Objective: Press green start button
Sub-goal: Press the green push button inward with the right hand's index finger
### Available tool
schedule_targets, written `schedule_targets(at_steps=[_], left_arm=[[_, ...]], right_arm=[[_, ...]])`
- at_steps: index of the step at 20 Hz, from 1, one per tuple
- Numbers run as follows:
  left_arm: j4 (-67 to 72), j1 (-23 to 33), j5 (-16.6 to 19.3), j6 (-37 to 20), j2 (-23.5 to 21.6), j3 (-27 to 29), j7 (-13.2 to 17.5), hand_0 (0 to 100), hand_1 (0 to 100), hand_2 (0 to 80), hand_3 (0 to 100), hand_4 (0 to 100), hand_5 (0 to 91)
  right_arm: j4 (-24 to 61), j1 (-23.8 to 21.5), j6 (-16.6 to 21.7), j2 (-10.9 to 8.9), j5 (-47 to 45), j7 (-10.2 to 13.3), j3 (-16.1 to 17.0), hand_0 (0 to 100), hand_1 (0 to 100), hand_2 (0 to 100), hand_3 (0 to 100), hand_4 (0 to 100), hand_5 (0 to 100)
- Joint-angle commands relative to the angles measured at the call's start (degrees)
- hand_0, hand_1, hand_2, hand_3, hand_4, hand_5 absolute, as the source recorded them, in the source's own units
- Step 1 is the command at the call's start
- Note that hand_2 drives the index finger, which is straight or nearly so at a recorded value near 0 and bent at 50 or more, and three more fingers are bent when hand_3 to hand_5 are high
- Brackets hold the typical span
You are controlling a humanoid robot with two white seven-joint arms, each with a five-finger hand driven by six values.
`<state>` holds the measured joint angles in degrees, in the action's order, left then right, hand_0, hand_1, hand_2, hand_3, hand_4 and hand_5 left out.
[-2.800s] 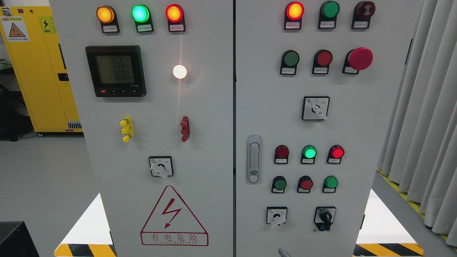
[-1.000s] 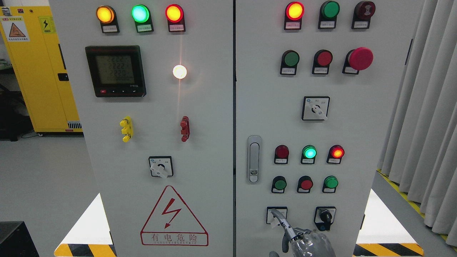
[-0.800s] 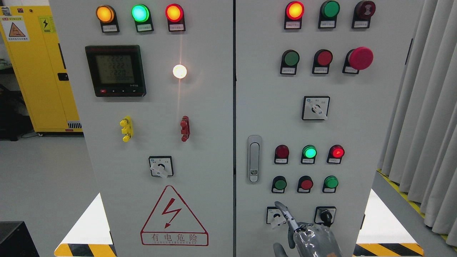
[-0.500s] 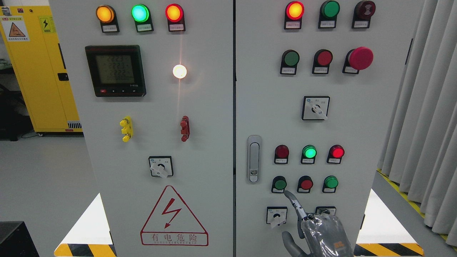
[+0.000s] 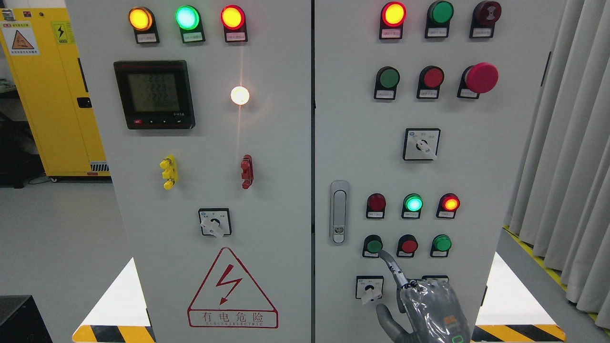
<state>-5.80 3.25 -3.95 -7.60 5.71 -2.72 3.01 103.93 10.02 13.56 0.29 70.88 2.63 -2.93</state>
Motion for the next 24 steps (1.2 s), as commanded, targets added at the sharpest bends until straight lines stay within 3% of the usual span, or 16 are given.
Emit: schedule_targets(at_steps=[1,24], left_arm=[[0.0,0.0,0.0,-0.05,0.0,0.0,-0.02,12,56,0.0,0,0,0.0],[0.0,0.0,0.0,-0.05,0.0,0.0,-0.02,12,56,0.0,0,0,0.0]], right_arm=[[-0.49,0.26,-0.72,1.65,0.05,-0.69,-1.2,44,84,1,91,100,100],[-2.86,2.37,-1.6,1.65,-0.04,-2.71,-2.0,47,82,0,91,99,100]])
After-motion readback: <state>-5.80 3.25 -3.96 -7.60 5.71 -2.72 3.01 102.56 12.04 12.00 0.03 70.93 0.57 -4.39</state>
